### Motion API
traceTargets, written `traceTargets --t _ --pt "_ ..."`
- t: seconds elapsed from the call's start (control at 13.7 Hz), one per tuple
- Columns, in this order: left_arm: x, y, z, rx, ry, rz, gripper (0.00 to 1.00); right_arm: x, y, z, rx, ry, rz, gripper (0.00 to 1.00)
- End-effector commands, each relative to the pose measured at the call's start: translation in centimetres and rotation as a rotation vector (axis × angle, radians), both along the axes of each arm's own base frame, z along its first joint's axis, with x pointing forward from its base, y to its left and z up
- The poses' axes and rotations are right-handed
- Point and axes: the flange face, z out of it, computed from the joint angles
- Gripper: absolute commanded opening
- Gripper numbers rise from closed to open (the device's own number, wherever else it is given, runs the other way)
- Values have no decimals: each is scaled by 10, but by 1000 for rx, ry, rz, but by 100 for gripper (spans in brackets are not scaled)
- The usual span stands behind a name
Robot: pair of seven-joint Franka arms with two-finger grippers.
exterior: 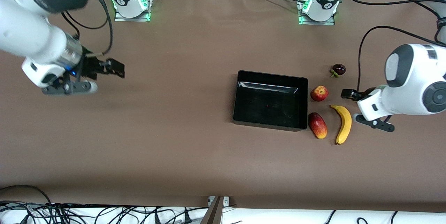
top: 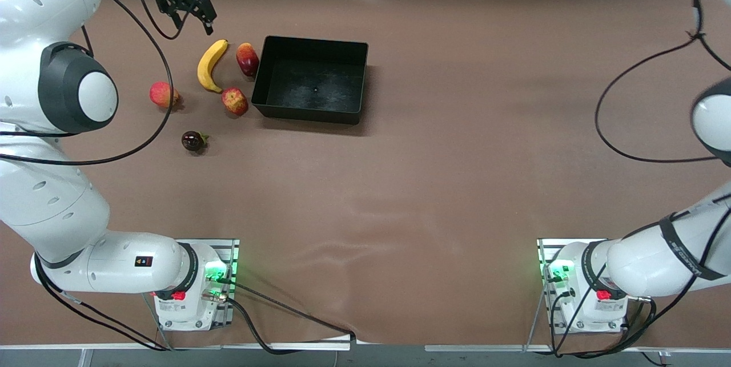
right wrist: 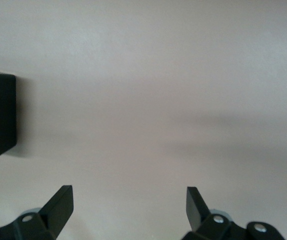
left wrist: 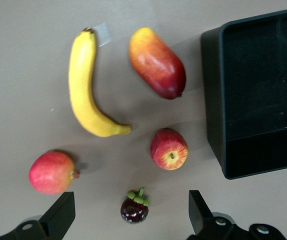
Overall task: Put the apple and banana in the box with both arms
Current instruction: 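Lower the left gripper onto the small red apple and grasp it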
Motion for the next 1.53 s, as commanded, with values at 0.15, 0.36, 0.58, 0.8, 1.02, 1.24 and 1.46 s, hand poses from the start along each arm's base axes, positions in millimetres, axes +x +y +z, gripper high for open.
traceTargets --t 0.15,0.36,0.58,0.8,1.02,1.24,1.46 --pt "-17 28 -42 -112 -20 -316 100 -36 -43 14 -24 -30 30 100" --pt "-35 20 -63 -145 -14 -436 100 -37 -56 21 -72 -46 27 100" --pt "-76 7 -81 -126 -103 -462 100 -34 -58 19 -91 -44 24 100" --pt "-93 3 -104 -134 -132 -453 100 -34 -57 20 -87 -43 14 100" --pt "-94 -6 -111 -134 -144 -465 100 -32 -60 26 -93 -58 17 100" --pt "-105 -19 -126 -139 -180 -484 100 -29 -74 39 -92 -82 -4 100" --pt "-130 -29 -152 -139 -229 -536 100 -29 -67 28 -98 -41 1 100"
